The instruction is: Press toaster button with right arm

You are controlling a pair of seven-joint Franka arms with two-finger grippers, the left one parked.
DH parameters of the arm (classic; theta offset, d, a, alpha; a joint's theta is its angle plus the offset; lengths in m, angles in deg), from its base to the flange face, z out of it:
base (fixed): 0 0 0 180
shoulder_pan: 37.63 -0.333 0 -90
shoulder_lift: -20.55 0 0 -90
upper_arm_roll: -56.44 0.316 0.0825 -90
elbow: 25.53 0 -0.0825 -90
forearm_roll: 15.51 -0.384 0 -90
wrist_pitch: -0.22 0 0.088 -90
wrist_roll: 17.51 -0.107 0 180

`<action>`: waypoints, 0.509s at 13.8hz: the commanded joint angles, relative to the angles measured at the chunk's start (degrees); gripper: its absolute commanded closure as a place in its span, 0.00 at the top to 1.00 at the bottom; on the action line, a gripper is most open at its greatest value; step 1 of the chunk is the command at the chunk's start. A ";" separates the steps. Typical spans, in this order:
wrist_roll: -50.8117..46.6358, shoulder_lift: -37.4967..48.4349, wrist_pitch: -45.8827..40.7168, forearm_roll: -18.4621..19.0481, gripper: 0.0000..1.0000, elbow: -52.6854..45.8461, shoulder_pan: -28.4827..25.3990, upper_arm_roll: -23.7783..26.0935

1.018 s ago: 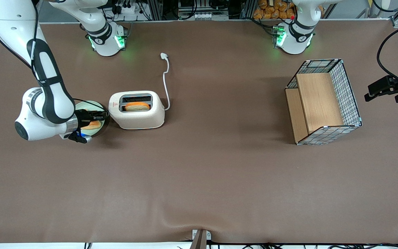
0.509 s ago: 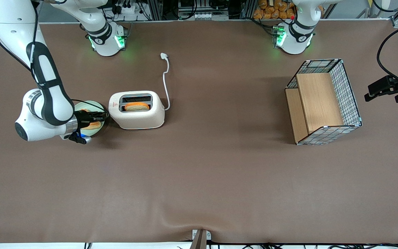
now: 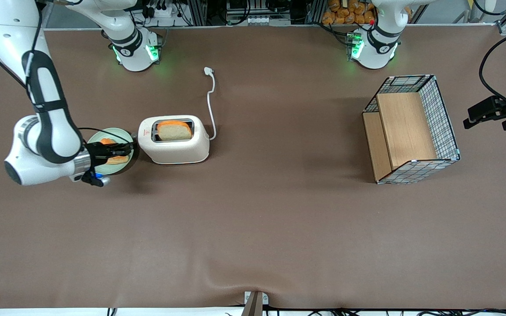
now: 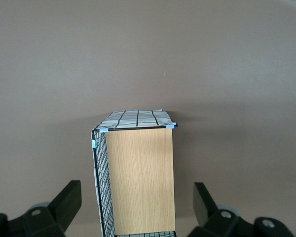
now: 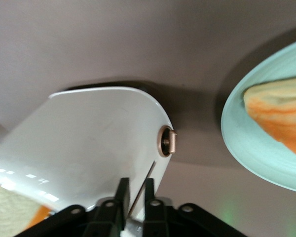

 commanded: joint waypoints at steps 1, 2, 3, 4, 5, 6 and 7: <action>0.05 0.87 -2.48 -0.56 1.00 -4.21 1.76 0.23; 0.05 1.66 -2.83 0.58 1.00 -5.35 1.77 0.14; 0.14 2.89 -2.75 2.76 1.00 -6.32 1.77 0.14; 0.14 4.29 -2.66 6.01 1.00 -7.28 1.59 0.22; 0.40 6.13 -2.48 9.61 1.00 -7.99 1.33 0.31; 0.67 8.33 -2.05 12.95 1.00 -8.08 1.15 0.40; 0.84 10.35 -1.96 15.85 1.00 -8.09 1.06 0.49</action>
